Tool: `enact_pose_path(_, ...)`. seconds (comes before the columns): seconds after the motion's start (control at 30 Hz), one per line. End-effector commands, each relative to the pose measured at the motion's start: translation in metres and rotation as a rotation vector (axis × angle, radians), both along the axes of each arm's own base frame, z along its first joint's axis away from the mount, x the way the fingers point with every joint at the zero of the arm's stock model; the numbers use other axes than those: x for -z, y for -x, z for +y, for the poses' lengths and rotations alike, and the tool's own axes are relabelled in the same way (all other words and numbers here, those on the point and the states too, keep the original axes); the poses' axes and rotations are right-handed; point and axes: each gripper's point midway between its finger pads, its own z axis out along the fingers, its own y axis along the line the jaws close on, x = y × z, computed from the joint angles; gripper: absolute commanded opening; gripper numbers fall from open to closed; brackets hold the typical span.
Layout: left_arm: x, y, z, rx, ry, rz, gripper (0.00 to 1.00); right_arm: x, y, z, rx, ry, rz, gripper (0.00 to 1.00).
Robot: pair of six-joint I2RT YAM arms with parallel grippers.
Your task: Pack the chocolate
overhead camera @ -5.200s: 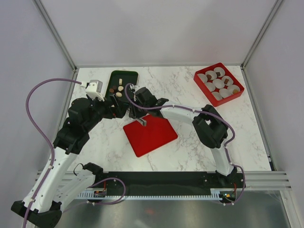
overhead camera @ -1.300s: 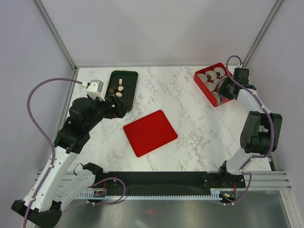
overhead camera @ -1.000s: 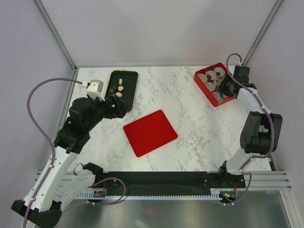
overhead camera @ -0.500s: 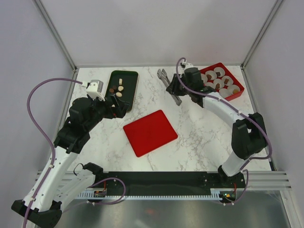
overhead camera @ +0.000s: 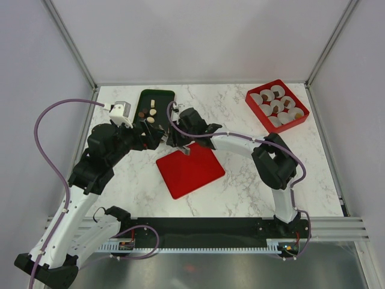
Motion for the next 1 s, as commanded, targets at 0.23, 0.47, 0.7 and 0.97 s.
enact_pose_path(0.23,-0.015,-0.002,-0.001,-0.005,0.037,-0.046,1.0,-0.031,0.012,0.053,-0.072,-0.073,-0.074,0.48)
enact_pose_path(0.47,-0.016,-0.002,0.0,-0.008,0.038,-0.05,1.0,-0.013,0.014,0.059,-0.068,-0.023,-0.077,0.48)
enact_pose_path(0.7,-0.016,-0.002,0.001,-0.012,0.037,-0.053,1.0,0.0,0.011,0.06,-0.064,0.03,-0.092,0.49)
enact_pose_path(0.97,-0.016,-0.002,0.001,-0.012,0.036,-0.052,1.0,0.005,0.013,0.059,-0.07,0.091,-0.115,0.48)
